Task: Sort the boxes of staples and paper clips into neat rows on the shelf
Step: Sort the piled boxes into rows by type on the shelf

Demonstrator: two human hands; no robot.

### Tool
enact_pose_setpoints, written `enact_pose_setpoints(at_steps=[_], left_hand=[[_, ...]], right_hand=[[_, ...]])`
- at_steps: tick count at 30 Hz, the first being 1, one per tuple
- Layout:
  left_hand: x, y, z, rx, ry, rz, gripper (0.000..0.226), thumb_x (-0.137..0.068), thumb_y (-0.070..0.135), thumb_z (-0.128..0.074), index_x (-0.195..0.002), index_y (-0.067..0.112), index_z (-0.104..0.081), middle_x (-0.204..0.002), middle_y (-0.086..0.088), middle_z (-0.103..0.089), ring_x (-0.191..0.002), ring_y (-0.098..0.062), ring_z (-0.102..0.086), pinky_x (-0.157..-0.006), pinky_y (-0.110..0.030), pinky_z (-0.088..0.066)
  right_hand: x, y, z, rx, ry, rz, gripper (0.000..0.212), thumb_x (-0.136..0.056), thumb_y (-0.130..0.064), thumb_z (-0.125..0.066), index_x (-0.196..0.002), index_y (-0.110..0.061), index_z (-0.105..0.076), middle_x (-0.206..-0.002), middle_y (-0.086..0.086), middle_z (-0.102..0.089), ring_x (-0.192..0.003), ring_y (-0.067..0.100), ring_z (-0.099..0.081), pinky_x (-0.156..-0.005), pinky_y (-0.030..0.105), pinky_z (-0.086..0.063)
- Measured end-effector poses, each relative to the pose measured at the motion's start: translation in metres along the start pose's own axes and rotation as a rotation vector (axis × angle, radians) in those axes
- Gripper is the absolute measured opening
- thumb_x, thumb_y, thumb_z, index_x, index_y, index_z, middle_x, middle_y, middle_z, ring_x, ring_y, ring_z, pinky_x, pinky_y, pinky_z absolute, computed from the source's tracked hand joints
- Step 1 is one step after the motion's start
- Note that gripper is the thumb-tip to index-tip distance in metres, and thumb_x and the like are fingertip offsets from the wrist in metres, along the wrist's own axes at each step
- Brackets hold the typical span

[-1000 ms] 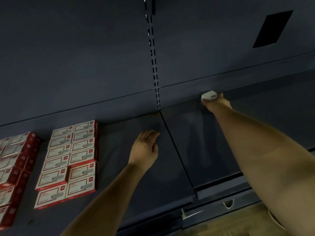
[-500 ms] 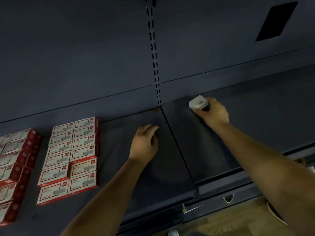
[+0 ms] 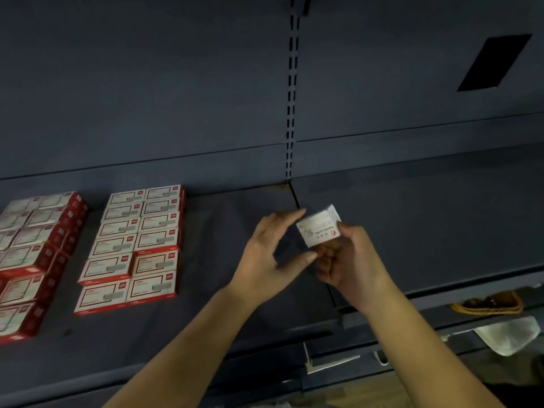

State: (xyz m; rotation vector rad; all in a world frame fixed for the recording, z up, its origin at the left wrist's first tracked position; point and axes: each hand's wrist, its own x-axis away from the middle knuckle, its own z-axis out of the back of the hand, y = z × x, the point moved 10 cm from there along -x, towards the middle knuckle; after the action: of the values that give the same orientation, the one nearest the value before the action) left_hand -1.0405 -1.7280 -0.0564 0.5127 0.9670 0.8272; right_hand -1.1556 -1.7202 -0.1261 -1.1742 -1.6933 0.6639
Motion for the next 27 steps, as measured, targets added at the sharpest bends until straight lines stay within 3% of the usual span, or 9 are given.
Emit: enact_pose_setpoints(at_steps=[5,7,11,14,18,22,25,27], left_hand=[[0.009,0.011,0.004,-0.095,0.086,-0.045,0.049,-0.078,0.033,-0.063,-0.123,0.022,-0.048,-0.118,0.003,-0.055,-0.11,-0.011,-0.049,-0.094,-0.016,-0.04],[0.013,0.014,0.008,-0.115,0.118,-0.06,0.047,-0.078,0.03,-0.062,-0.122,0.018,-0.052,-0.116,0.0,-0.057,-0.109,-0.009,-0.049,-0.093,-0.016,-0.041],[0.023,0.011,0.016,-0.083,0.146,0.03,0.056,-0.078,0.035,-0.06,-0.127,0.01,-0.054,-0.111,0.007,-0.053,-0.106,-0.002,-0.05,-0.088,-0.009,-0.041],[0.035,0.0,0.02,-0.007,0.189,0.17,0.065,-0.076,0.045,-0.057,-0.131,0.012,-0.05,-0.106,0.019,-0.045,-0.101,0.01,-0.048,-0.08,-0.003,-0.04],[0.048,-0.01,0.012,0.048,0.145,0.268,0.067,-0.071,0.055,-0.057,-0.126,0.017,-0.055,-0.104,0.009,-0.051,-0.098,0.003,-0.052,-0.078,-0.007,-0.045],[0.056,-0.014,0.016,0.133,0.109,0.231,0.053,-0.078,0.037,-0.061,-0.126,0.015,-0.055,-0.106,0.003,-0.056,-0.095,-0.002,-0.062,-0.084,-0.017,-0.05],[0.061,-0.015,0.032,0.115,0.144,0.198,0.042,-0.082,0.028,-0.058,-0.122,0.016,-0.057,-0.103,0.008,-0.058,-0.094,-0.003,-0.062,-0.082,-0.019,-0.052],[0.064,-0.016,0.046,0.109,0.175,0.21,0.04,-0.08,0.029,-0.062,-0.118,0.018,-0.058,-0.102,0.012,-0.058,-0.094,-0.002,-0.062,-0.081,-0.023,-0.053]], right_hand=[[0.014,0.011,-0.019,-0.046,-0.093,-0.039,0.048,-0.09,-0.039,-0.026,-0.084,-0.009,-0.064,-0.062,0.003,-0.05,-0.051,0.012,-0.041,-0.051,0.025,-0.033],[0.017,0.015,-0.021,-0.011,-0.101,-0.043,0.05,-0.09,-0.039,-0.025,-0.076,-0.007,-0.061,-0.062,0.004,-0.047,-0.05,0.013,-0.039,-0.05,0.025,-0.033],[0.02,0.018,-0.018,0.123,-0.029,0.034,0.051,-0.094,-0.044,-0.029,-0.084,-0.007,-0.062,-0.065,0.003,-0.053,-0.054,0.013,-0.043,-0.054,0.027,-0.035],[0.029,0.012,-0.014,0.175,0.122,0.196,0.03,-0.089,-0.038,-0.046,-0.095,-0.012,-0.06,-0.073,0.0,-0.062,-0.062,0.012,-0.056,-0.059,0.026,-0.044],[0.032,0.012,-0.017,0.081,0.233,0.334,0.012,-0.088,-0.018,-0.056,-0.097,-0.011,-0.055,-0.088,0.007,-0.064,-0.078,0.019,-0.061,-0.064,0.024,-0.051],[0.026,0.011,-0.013,0.023,0.313,0.349,0.009,-0.09,-0.015,-0.055,-0.097,-0.012,-0.05,-0.093,0.012,-0.062,-0.086,0.024,-0.064,-0.065,0.028,-0.052],[0.023,0.006,-0.025,0.099,0.251,0.402,0.001,-0.09,-0.014,-0.054,-0.09,-0.014,-0.055,-0.09,0.008,-0.065,-0.084,0.021,-0.065,-0.062,0.025,-0.053],[0.021,0.004,-0.036,0.152,0.206,0.432,0.01,-0.088,-0.012,-0.054,-0.082,-0.016,-0.061,-0.085,0.004,-0.067,-0.08,0.019,-0.065,-0.06,0.025,-0.053]])
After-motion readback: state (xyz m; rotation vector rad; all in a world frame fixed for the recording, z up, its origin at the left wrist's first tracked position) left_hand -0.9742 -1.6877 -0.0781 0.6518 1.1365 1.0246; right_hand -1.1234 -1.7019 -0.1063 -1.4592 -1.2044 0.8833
